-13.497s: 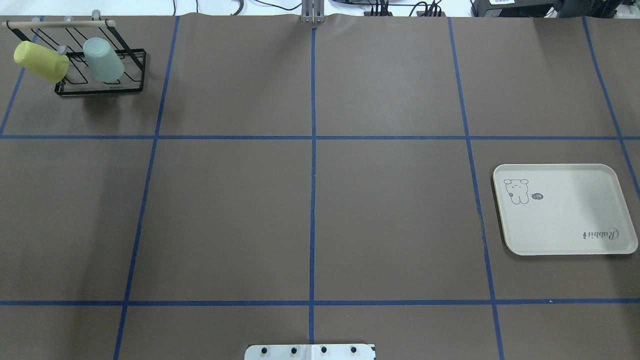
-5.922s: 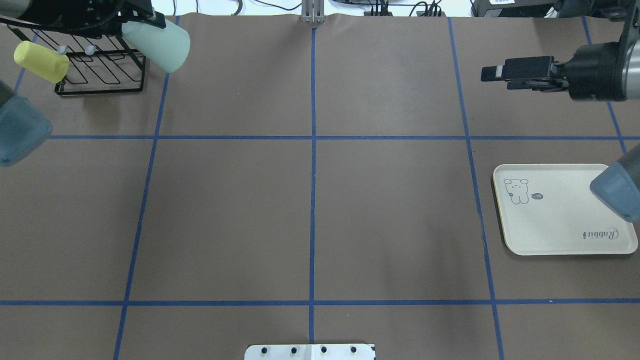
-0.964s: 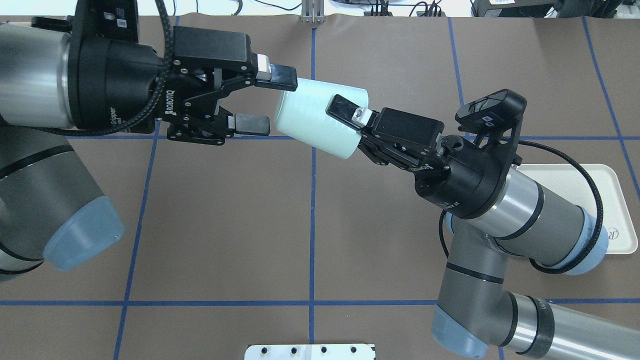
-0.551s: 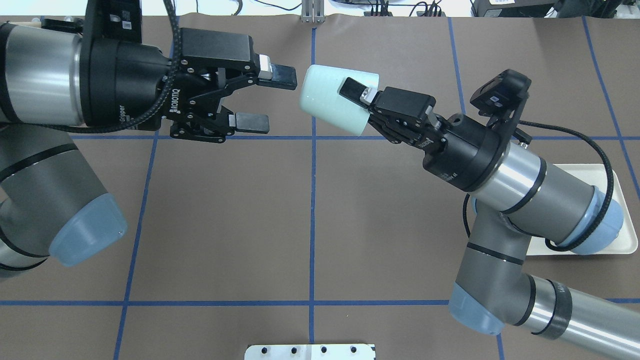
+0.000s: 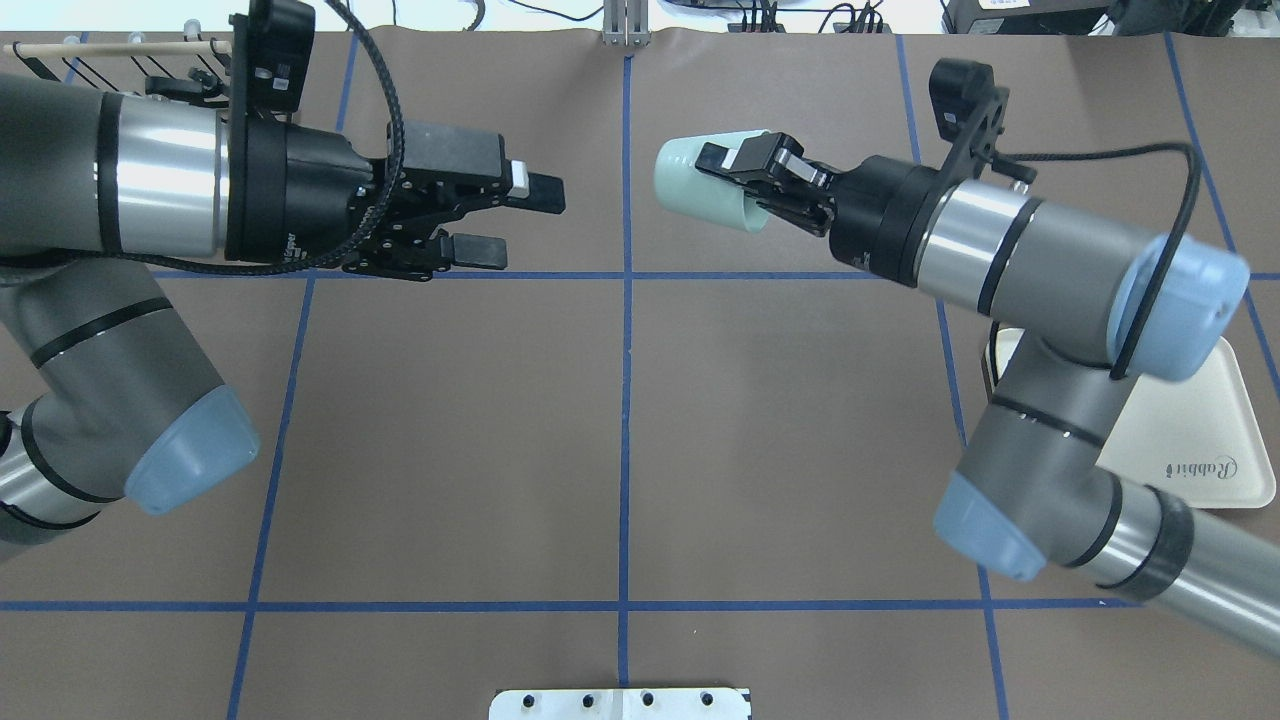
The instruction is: Left arm grabs green cup and hands to right arm on tray
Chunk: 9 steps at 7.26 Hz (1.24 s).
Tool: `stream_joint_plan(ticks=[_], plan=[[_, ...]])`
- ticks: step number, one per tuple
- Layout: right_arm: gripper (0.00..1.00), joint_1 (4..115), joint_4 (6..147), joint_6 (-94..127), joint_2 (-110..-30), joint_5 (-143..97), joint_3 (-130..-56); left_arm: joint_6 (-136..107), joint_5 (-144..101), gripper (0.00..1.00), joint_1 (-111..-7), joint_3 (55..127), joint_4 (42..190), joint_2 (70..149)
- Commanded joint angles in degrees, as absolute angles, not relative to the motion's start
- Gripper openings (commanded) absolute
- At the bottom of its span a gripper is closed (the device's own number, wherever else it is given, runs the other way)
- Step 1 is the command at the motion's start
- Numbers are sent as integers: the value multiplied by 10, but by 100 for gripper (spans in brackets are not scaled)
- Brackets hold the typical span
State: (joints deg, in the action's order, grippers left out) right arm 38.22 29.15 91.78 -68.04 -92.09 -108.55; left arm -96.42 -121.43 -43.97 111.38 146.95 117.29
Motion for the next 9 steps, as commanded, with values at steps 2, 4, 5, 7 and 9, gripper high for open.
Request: stream_joint_plan(ticks=[2, 4, 5, 7, 9], plan=[[0, 486, 646, 818, -683, -1073, -1165, -783, -1215, 100, -462, 1099, 1280, 1137], [0, 498, 873, 689, -684, -1079, -1217, -634, -1201, 100, -507, 1103, 1106, 1109], [0, 506, 960, 621, -697, -1079, -1249, -525, -1182, 100, -535, 1103, 1068, 1060], [0, 522, 1020, 457, -748, -1103, -1279, -285, -1179, 100, -610, 1099, 1036, 976], [0, 610, 1017, 323, -800, -1213, -1279, -145, -1212, 100, -710, 1088, 1024, 926]])
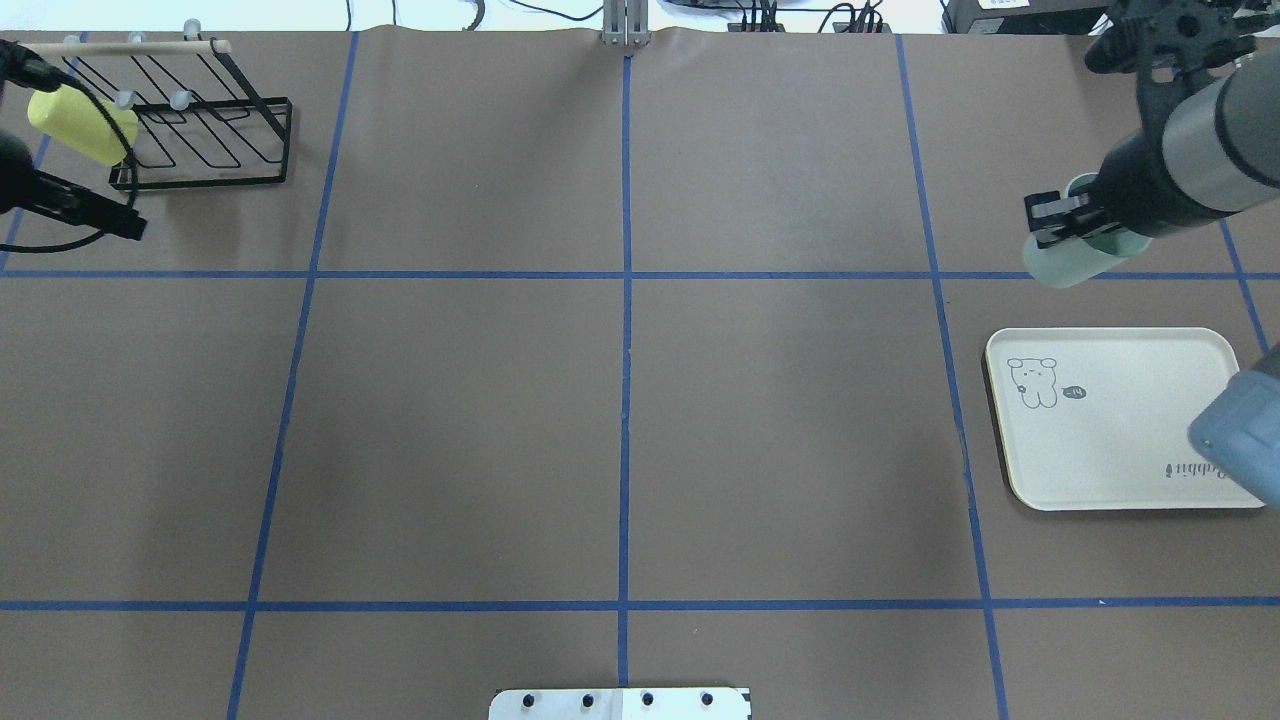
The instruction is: Left arm grabs green cup and hands to right arm on tray
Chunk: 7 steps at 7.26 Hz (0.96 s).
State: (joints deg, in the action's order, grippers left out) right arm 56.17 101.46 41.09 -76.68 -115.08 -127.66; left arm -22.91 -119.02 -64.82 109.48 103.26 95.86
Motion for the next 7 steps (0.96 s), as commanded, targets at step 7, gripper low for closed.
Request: stream_joint_plan(ticks=[7], plan=[[0, 659, 1015, 184, -873, -1253, -1194, 35, -1309, 100, -868, 1008, 776, 897]])
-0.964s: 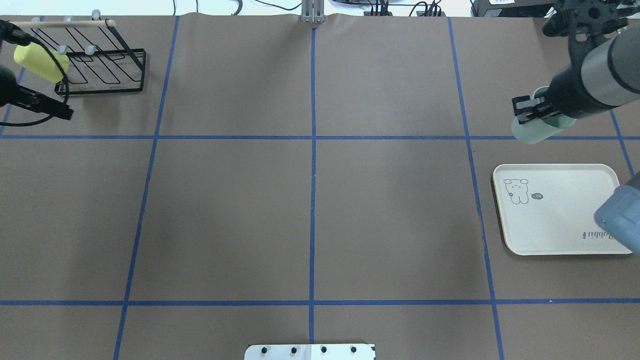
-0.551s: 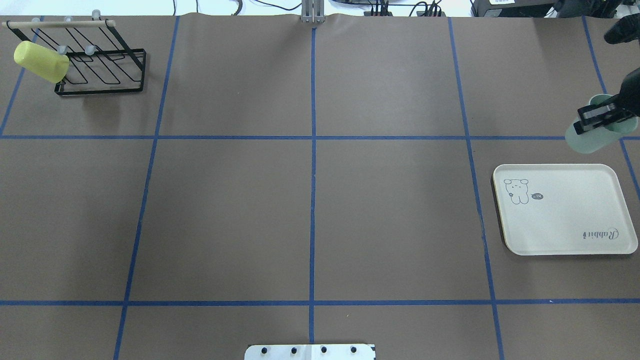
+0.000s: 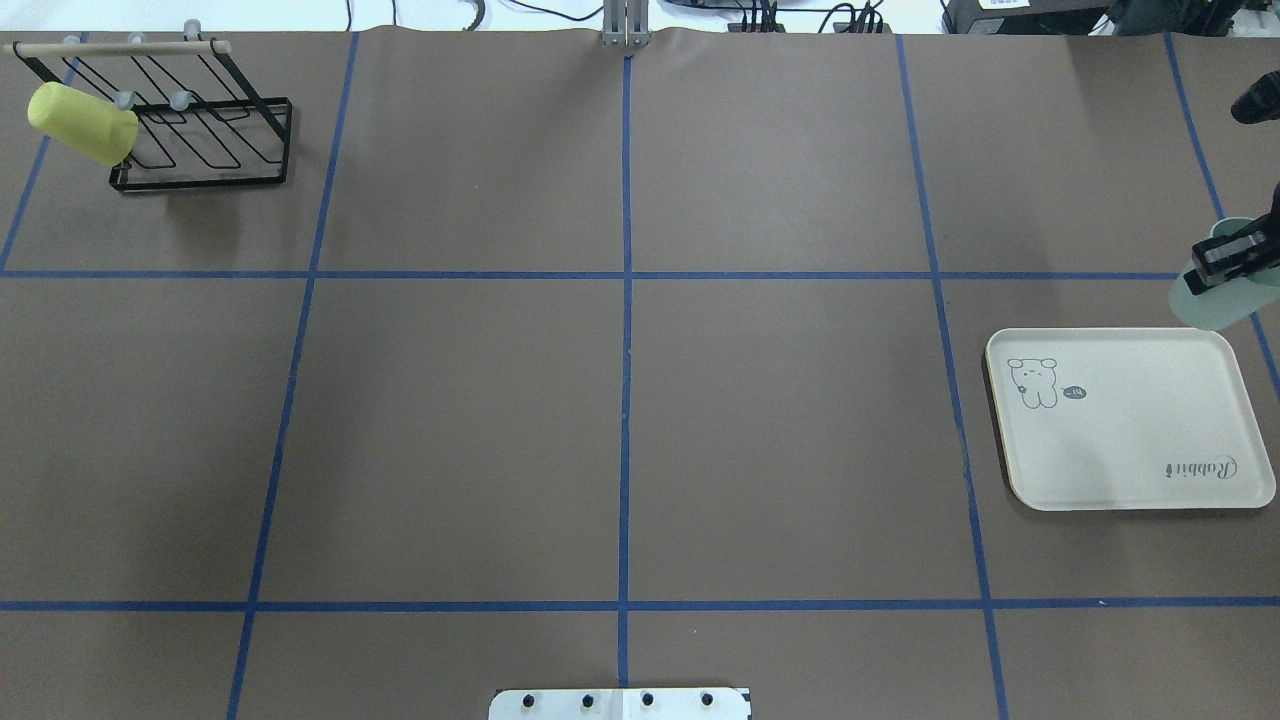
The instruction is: Left arm grabs green cup and hands to right arm on tray
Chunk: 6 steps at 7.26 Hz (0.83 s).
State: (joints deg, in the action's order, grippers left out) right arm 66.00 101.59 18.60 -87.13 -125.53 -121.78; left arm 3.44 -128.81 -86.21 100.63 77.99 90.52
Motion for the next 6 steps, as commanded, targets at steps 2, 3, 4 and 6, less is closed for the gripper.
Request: stream_joint_plan(ticks=[2, 3, 4, 6], plan=[[0, 641, 957, 186, -897, -1251, -1169, 35, -1330, 100, -868, 1008, 777, 896], [0, 627, 881, 239, -923, -1238, -1153, 35, -1333, 100, -867, 1008, 777, 896], [0, 593, 769, 341, -960, -1207, -1145, 35, -1333, 100, -867, 1008, 777, 896], [0, 524, 611, 472, -1001, -1135, -1103, 35, -1333, 100, -866, 1006, 780, 897]])
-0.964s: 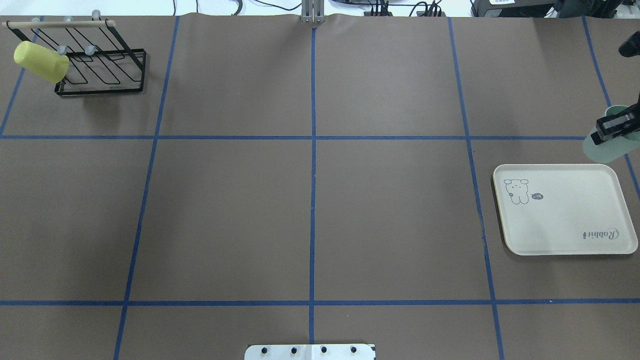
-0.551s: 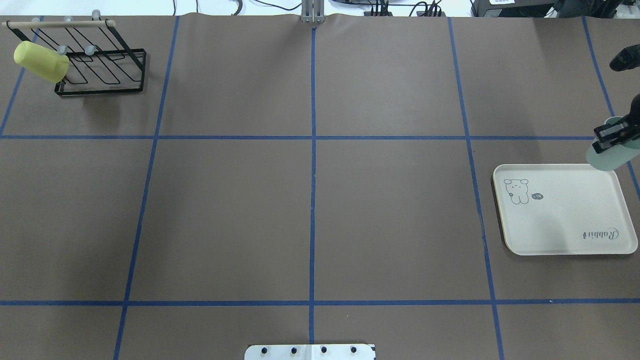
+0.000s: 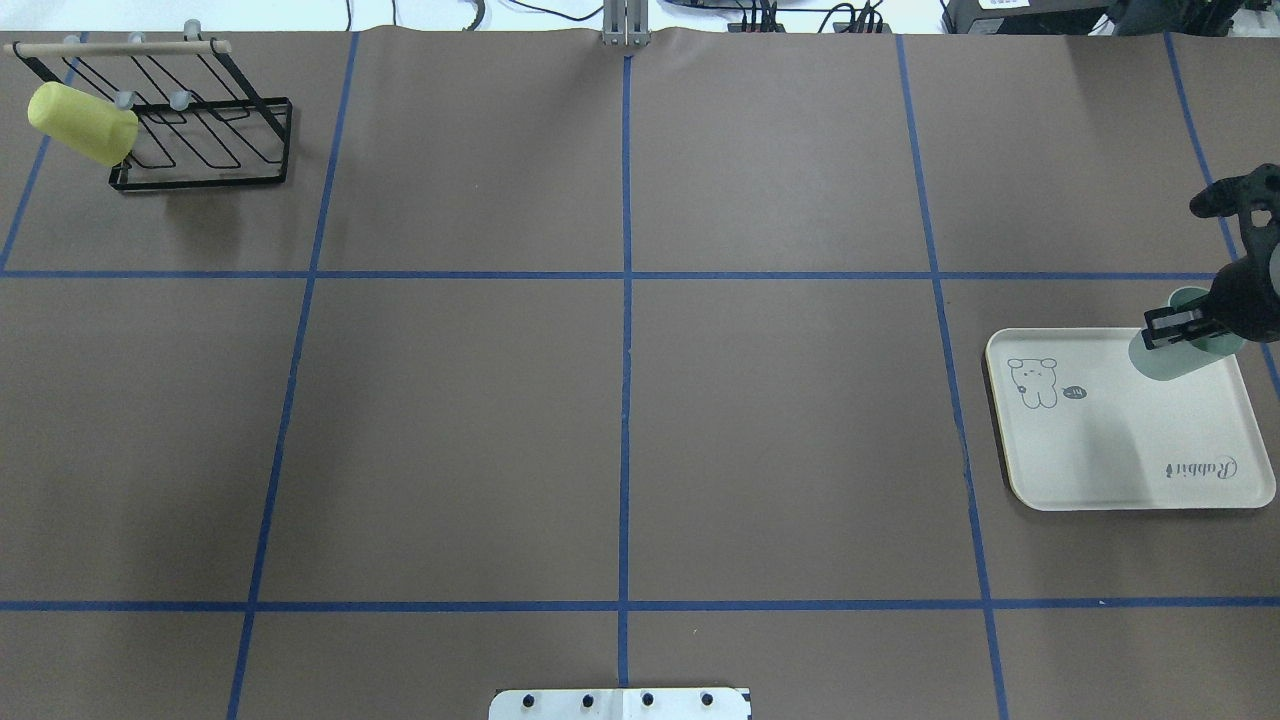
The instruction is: Left arm grabs green cup and hands to right arm on tray
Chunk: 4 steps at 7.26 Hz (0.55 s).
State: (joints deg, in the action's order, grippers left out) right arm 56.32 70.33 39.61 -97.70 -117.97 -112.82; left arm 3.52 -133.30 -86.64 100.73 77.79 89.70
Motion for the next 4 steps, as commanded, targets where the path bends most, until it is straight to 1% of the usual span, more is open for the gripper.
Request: stream_joint_plan(ticks=[1, 3, 4], plan=[[0, 516, 606, 475, -1003, -1125, -1093, 35, -1333, 100, -866, 1005, 780, 897], [0, 505, 605, 477, -1013, -1111, -1088, 36, -1333, 100, -866, 1001, 782, 897], [5, 497, 604, 477, -1012, -1109, -1081, 36, -1333, 100, -866, 1000, 782, 898]])
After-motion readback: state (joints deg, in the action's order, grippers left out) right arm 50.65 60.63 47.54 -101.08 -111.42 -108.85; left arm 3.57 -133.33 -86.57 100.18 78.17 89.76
